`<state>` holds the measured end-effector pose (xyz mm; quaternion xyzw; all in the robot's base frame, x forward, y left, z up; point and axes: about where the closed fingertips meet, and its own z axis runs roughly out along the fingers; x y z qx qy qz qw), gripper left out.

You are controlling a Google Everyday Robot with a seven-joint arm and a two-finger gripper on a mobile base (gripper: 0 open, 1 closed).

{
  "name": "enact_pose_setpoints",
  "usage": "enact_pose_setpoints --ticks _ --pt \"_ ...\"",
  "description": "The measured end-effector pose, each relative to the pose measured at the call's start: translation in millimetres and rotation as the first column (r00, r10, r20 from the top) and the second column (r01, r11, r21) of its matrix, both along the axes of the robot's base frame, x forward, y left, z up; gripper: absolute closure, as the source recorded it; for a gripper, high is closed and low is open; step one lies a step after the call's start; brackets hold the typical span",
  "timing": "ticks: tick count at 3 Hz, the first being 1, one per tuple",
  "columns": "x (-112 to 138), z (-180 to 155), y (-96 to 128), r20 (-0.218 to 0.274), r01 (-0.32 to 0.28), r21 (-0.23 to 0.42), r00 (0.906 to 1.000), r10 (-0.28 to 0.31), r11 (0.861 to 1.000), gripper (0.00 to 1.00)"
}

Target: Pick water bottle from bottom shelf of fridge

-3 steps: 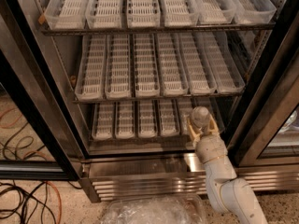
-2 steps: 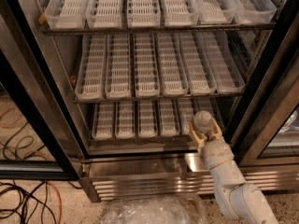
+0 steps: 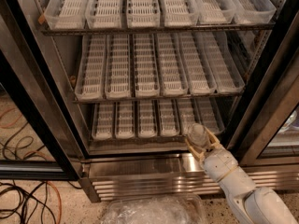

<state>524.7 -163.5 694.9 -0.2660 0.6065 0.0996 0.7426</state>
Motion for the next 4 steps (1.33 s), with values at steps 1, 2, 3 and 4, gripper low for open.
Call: enact_pose_setpoints --ticks 1,2,3,4 --pt "0.0 0.0 0.0 0.000 0.000 0.000 1.0000 0.000 1.000 1.00" --pt "-2.3 8.2 11.9 0.000 -0.075 0.013 0.9972 0.075 0.997 1.00" --pt "-15.3 28.0 31.0 0.013 -0.205 0.021 0.9787 0.205 0.978 1.00" --pt "-36.8 44.1 48.3 0.026 -0.318 0.006 0.9477 0.318 0.948 1.00"
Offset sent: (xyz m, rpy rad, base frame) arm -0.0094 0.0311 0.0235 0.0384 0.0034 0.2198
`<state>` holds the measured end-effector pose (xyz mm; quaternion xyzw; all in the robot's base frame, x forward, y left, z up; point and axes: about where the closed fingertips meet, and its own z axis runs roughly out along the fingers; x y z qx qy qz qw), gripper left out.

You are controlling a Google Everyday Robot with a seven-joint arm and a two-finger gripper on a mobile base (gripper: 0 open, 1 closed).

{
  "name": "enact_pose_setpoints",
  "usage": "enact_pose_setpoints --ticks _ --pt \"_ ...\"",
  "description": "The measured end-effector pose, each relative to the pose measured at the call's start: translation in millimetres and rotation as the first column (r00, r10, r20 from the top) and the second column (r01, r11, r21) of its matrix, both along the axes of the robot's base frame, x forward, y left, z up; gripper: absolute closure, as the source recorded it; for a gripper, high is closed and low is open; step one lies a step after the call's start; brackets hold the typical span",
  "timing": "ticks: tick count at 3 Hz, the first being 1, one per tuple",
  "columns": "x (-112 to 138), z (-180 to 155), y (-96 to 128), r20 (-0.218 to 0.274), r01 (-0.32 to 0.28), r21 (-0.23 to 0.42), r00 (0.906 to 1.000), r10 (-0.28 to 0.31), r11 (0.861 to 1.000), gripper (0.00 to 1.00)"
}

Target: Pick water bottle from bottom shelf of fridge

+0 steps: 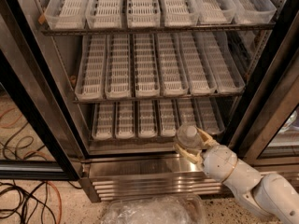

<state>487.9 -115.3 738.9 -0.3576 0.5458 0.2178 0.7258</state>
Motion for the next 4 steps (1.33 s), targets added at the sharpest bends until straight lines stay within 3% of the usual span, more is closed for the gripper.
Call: enact_pose_setpoints --ticks 1,2,3,4 --pt "-30.7 3.6 16.0 -0.011 -0.101 -0.022 0.9948 0.101 0.995 1.00" --pt "-61.4 5.8 29.8 -0.029 -0.184 -0.045 0.9827 0.183 0.982 1.00" --pt "-85.1 14.1 40.2 -0.021 -0.238 -0.067 0.9712 0.237 0.969 1.00" --pt "-99.7 29.0 46.4 0.011 -0.258 -0.074 0.9657 0.260 0.963 1.00"
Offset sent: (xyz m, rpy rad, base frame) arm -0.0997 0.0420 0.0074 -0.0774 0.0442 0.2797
